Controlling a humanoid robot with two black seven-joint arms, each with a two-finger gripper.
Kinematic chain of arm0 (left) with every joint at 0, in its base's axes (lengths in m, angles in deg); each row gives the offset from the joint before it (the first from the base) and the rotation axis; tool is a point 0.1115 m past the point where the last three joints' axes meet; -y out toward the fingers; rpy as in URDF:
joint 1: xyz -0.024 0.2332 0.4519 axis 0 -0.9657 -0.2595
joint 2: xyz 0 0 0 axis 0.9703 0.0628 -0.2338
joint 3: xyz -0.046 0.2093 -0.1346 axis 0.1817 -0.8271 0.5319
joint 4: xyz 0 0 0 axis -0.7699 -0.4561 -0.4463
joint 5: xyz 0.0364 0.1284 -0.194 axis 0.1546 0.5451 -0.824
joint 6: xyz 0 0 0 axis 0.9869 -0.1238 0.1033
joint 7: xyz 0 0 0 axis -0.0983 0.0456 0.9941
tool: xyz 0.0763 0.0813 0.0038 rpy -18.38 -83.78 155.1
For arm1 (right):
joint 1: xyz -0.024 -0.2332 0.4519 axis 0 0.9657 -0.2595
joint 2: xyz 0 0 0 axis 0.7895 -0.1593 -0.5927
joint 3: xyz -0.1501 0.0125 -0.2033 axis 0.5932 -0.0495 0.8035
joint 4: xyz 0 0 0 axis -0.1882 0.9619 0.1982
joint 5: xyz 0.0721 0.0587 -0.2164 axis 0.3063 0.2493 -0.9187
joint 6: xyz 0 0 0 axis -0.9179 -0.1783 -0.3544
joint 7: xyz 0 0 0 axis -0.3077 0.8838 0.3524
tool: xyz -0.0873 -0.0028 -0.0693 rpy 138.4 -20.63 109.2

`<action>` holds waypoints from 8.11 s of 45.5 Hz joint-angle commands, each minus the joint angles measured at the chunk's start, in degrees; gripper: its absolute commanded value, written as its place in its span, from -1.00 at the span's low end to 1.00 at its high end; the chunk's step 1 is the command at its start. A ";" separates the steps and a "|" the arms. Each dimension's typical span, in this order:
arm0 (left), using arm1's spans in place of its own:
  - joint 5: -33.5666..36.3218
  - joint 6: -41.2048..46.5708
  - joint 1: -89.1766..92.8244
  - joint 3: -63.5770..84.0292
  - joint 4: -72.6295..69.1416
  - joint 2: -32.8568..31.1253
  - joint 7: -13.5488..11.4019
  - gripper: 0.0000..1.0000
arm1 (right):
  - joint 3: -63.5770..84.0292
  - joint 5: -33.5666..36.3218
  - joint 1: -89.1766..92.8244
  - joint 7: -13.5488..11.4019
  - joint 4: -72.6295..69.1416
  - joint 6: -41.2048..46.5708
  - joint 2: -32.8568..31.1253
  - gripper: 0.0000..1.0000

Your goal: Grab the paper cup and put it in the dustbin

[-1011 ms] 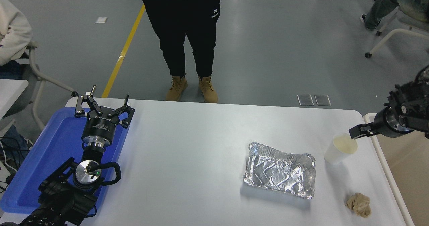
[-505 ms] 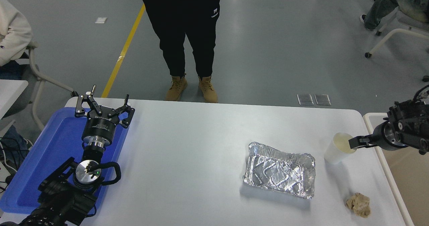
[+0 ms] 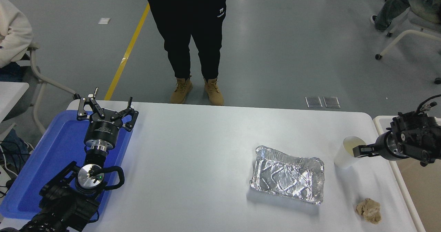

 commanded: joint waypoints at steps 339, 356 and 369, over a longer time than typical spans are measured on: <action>0.09 0.00 -0.07 0.01 0.00 0.00 0.08 1.00 | 13.50 26.18 -54.84 -0.56 -40.39 14.80 7.34 1.00; 0.09 0.00 -0.08 -0.08 0.00 0.00 0.08 1.00 | 13.93 27.95 -60.38 -0.82 -40.21 22.80 10.32 1.00; 0.00 0.00 -0.08 0.01 0.00 0.00 0.00 1.00 | 15.87 25.84 -66.44 -0.91 -41.88 28.61 10.24 1.00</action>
